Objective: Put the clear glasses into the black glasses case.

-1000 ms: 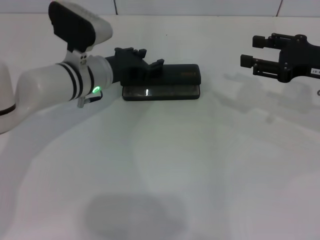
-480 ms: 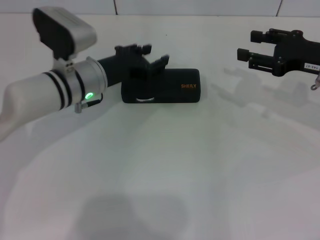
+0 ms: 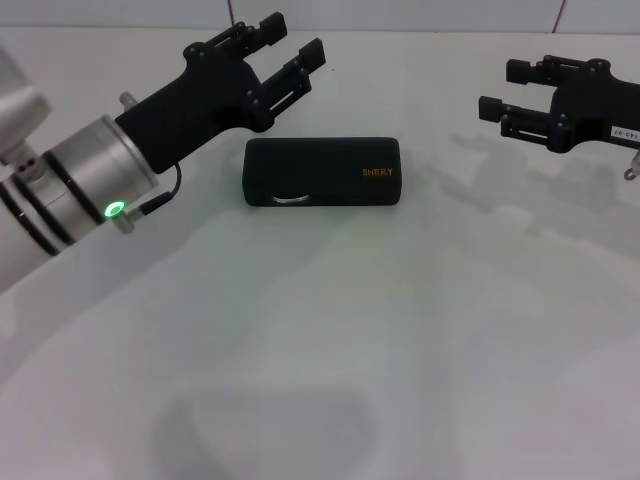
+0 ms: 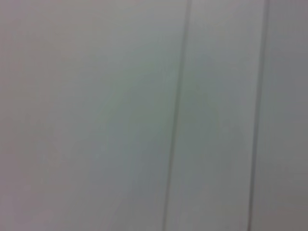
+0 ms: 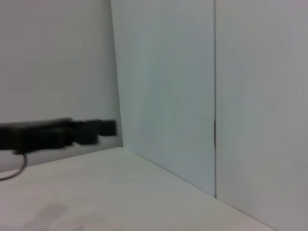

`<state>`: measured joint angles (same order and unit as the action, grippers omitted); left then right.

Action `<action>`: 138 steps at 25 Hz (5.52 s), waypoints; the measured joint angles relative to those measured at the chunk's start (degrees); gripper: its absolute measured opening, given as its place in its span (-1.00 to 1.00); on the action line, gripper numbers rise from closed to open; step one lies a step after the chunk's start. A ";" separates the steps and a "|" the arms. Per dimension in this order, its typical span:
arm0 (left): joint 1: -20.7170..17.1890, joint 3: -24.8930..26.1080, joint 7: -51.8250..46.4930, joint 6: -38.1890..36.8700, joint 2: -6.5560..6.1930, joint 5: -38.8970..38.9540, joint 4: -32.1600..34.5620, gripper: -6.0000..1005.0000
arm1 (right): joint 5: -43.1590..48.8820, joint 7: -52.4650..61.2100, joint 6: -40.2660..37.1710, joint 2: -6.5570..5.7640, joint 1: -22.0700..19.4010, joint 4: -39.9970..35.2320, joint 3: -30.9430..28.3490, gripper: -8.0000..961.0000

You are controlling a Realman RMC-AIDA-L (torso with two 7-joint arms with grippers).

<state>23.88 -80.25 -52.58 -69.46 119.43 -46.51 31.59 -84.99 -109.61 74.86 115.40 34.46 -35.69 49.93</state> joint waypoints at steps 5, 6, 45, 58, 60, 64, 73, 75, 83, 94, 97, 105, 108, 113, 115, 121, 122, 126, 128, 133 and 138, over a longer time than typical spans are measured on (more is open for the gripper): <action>-1.87 1.21 0.90 -4.22 0.23 0.00 -0.61 0.13 | 0.03 -0.94 -0.19 0.14 0.57 -0.21 0.75 0.27; -1.82 1.58 1.08 -4.22 0.26 0.04 -1.06 0.13 | 0.25 -0.95 -0.24 0.14 0.74 -0.93 1.88 0.27; -0.53 3.88 1.63 -5.07 0.05 0.60 -3.90 0.13 | 39.88 50.71 -64.51 -1.03 -4.23 -34.74 54.94 0.20; -1.20 3.88 2.13 -5.07 0.00 0.74 -3.80 0.13 | -1.00 16.57 -33.82 0.34 -4.55 -29.71 32.64 0.13; -1.25 3.87 2.13 -5.06 0.01 0.77 -3.79 0.13 | -6.12 11.61 -33.76 0.42 -4.96 -27.11 32.21 0.12; -1.18 3.88 2.13 -5.06 0.01 0.78 -3.77 0.13 | -6.50 7.62 -34.90 0.32 -4.43 -25.29 33.31 0.10; -0.55 3.87 2.08 -5.19 -0.07 0.36 -3.72 0.14 | 54.34 54.83 -39.47 0.66 0.17 -31.30 44.84 0.10; -0.47 3.87 2.12 -5.20 -0.07 0.36 -3.72 0.14 | 68.09 65.36 -40.54 0.73 0.35 -31.22 47.43 0.10; 0.08 3.88 1.98 -5.26 -0.08 0.28 -3.74 0.14 | 94.43 84.48 -68.16 0.79 -8.41 -31.05 54.70 0.11; -0.04 3.88 1.71 -5.24 -0.08 0.47 -3.74 0.14 | 94.86 104.22 -121.31 -1.45 -13.22 -17.31 54.10 0.11; -0.20 3.87 1.65 -5.55 -0.21 0.62 -3.73 0.14 | 102.76 121.61 -124.86 -4.47 -13.01 -17.44 53.09 0.11; -0.26 3.51 1.34 -11.30 -2.56 -3.24 -3.71 0.14 | 132.76 166.85 -157.53 -11.35 -6.70 -5.04 34.90 0.10; 0.03 3.49 0.20 -17.76 -4.60 -10.15 -2.89 0.14 | 145.59 173.02 -166.76 -11.73 -2.35 1.64 26.81 0.10; -1.50 3.76 -0.29 -24.82 -6.22 -16.35 -1.21 0.14 | 160.56 173.29 -168.64 -9.21 -1.68 3.98 22.82 0.10; -2.49 3.76 -0.03 -25.46 -6.31 -17.99 -0.41 0.14 | 164.56 170.24 -168.02 -7.01 -2.77 2.23 22.72 0.10; -2.85 3.81 -1.23 -26.49 -6.38 -21.68 0.93 0.15 | 173.05 169.20 -161.92 -1.99 -4.47 -2.62 22.66 0.26; -3.01 3.84 -1.05 -26.51 -6.35 -21.69 0.93 0.15 | 173.81 169.20 -160.85 -1.64 -4.54 -2.98 22.62 0.29; -3.68 3.87 -0.32 -26.53 -6.15 -21.72 1.25 0.15 | 173.98 169.12 -160.49 -1.37 -4.62 -3.28 22.19 0.54; -3.92 3.88 -0.08 -26.54 -6.15 -21.79 1.34 0.15 | 173.93 168.77 -160.63 -1.27 -4.81 -3.53 21.25 0.72; -4.05 3.88 0.71 -26.57 -6.26 -21.90 1.37 0.15 | 174.01 167.37 -160.78 -0.82 -5.21 -3.65 19.29 0.84; -4.11 3.88 1.42 -26.61 -6.25 -22.30 1.37 0.15 | 174.00 165.91 -160.60 -0.55 -5.24 -3.66 19.24 0.84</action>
<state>19.76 -76.37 -51.16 -96.08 113.18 -68.81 32.96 89.01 56.30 -85.75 114.85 29.22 -39.34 69.17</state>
